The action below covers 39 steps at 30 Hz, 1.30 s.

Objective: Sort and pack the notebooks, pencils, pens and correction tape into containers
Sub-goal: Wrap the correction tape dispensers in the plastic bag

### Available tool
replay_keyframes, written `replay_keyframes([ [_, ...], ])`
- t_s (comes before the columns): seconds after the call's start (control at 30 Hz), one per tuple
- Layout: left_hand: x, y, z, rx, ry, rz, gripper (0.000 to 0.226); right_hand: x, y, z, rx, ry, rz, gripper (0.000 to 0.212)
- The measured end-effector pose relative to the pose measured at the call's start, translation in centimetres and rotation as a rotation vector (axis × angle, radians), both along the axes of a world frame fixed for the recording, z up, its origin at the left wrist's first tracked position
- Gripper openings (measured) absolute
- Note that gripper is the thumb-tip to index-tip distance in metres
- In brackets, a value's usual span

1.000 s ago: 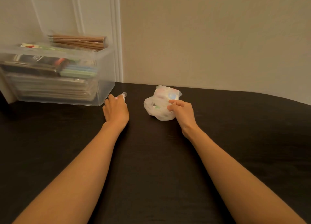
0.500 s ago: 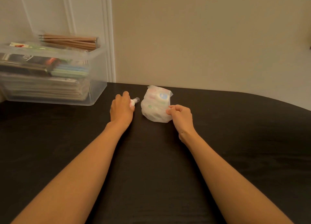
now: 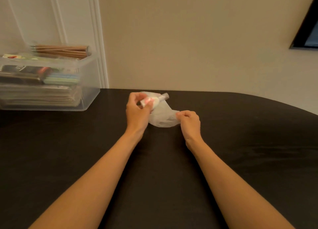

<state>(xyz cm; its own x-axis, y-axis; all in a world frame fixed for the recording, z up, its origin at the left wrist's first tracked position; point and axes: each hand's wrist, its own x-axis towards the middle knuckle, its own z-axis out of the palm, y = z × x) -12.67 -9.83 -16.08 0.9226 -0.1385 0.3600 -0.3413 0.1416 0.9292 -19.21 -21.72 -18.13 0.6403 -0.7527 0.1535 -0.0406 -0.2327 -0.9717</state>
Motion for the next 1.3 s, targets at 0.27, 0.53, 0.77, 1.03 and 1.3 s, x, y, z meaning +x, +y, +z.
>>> replay_keyframes([
  [0.27,-3.0,-1.2,-0.3,0.135,-0.136,-0.179,0.023,-3.1,-1.0,0.9,0.239,-0.222,0.181,0.019],
  [0.53,-2.4,-0.6,-1.4,0.486,-0.314,-0.103,0.047,-3.9,-1.4,1.4,0.384,-0.256,0.198,0.011],
  [0.77,-1.7,-0.5,-2.0,0.769,-0.401,0.109,0.028,-4.7,-1.6,1.8,0.494,-0.218,0.287,0.011],
  [1.03,-2.0,-0.6,-0.8,0.623,-0.401,0.161,0.025,-3.4,0.2,1.2,0.546,-0.222,0.23,0.018],
  [1.3,-1.5,-0.5,-2.0,0.911,-0.223,0.163,0.026,-2.9,0.5,0.3,0.301,-0.017,0.213,0.012],
])
